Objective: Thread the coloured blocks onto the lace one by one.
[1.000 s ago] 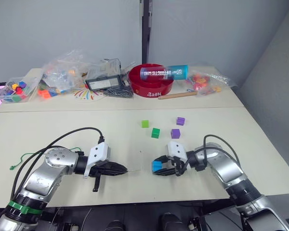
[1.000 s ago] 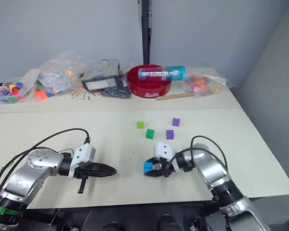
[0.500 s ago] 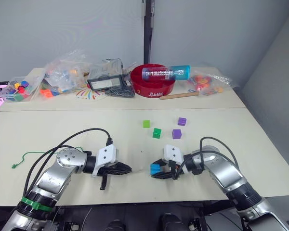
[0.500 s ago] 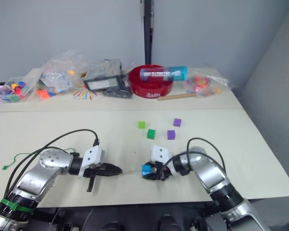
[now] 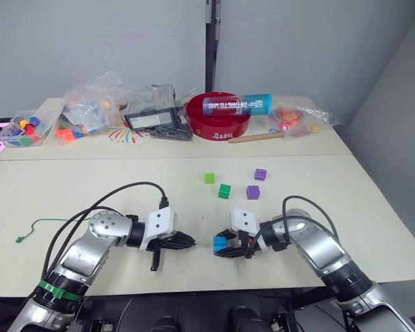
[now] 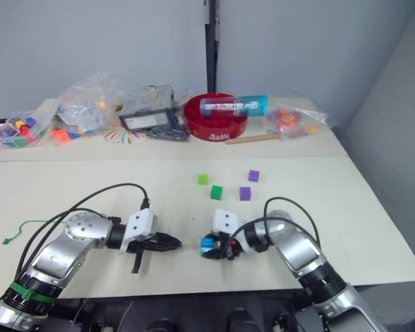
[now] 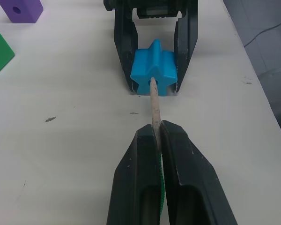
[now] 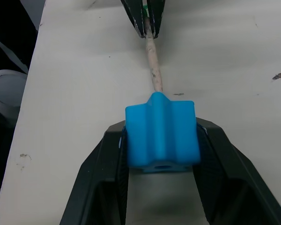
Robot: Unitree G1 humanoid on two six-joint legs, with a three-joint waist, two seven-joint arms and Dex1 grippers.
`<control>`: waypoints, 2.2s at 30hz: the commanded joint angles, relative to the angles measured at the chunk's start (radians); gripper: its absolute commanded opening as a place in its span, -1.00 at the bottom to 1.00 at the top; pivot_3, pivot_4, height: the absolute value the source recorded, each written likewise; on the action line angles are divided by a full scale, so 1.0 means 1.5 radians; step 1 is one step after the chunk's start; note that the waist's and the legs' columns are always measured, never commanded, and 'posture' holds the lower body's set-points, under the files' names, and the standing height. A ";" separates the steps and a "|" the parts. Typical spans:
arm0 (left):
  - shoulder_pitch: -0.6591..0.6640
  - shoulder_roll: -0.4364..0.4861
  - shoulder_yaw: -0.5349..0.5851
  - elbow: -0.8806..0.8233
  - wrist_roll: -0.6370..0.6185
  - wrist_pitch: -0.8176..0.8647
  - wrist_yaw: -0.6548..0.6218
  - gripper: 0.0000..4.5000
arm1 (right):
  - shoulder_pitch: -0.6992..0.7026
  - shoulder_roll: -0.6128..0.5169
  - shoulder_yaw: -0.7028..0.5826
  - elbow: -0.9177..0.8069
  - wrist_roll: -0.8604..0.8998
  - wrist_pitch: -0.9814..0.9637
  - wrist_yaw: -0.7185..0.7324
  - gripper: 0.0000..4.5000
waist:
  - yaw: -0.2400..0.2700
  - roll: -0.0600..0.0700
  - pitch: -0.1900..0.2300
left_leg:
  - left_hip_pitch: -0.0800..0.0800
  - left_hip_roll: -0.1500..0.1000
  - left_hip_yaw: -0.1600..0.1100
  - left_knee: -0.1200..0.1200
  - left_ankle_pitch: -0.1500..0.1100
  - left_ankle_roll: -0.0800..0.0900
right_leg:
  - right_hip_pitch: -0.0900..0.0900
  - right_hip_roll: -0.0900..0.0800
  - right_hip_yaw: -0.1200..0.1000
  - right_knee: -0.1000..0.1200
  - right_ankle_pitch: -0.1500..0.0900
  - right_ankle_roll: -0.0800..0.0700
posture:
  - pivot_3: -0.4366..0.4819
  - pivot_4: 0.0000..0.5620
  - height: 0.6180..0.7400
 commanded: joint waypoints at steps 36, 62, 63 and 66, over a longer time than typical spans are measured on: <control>-0.048 -0.094 -0.066 0.016 0.029 0.032 0.036 -1.00 | 0.016 0.056 0.014 -0.083 0.017 0.120 -0.088 -0.39 | 0.001 0.000 0.000 | 0.000 0.000 0.000 0.001 0.000 0.000 | 0.001 0.000 0.000 0.000 0.000 0.000 | -0.05 -0.47 0.85; 0.008 0.018 0.017 0.012 -0.020 0.028 -0.018 0.30 | 0.031 0.037 0.012 -0.077 0.019 0.117 -0.096 -0.39 | -0.010 0.000 0.000 | 0.000 0.000 -0.001 0.001 0.000 0.000 | 0.000 0.001 -0.001 0.000 0.000 0.000 | -0.05 -0.47 0.85; 0.008 0.017 0.019 0.027 -0.016 0.018 -0.012 0.30 | 0.031 0.033 0.011 -0.077 0.020 0.116 -0.092 -0.39 | -0.010 0.000 0.000 | 0.000 0.000 -0.001 0.001 0.000 0.000 | 0.000 0.001 -0.001 0.000 0.000 0.000 | -0.05 -0.47 0.85; 0.002 0.014 0.015 0.069 0.005 -0.015 -0.001 0.30 | 0.027 0.022 0.009 -0.072 0.018 0.111 -0.085 -0.39 | -0.008 0.000 0.000 | 0.000 0.000 -0.001 0.001 0.000 0.000 | 0.000 0.000 -0.001 0.000 0.000 0.000 | -0.05 -0.47 0.85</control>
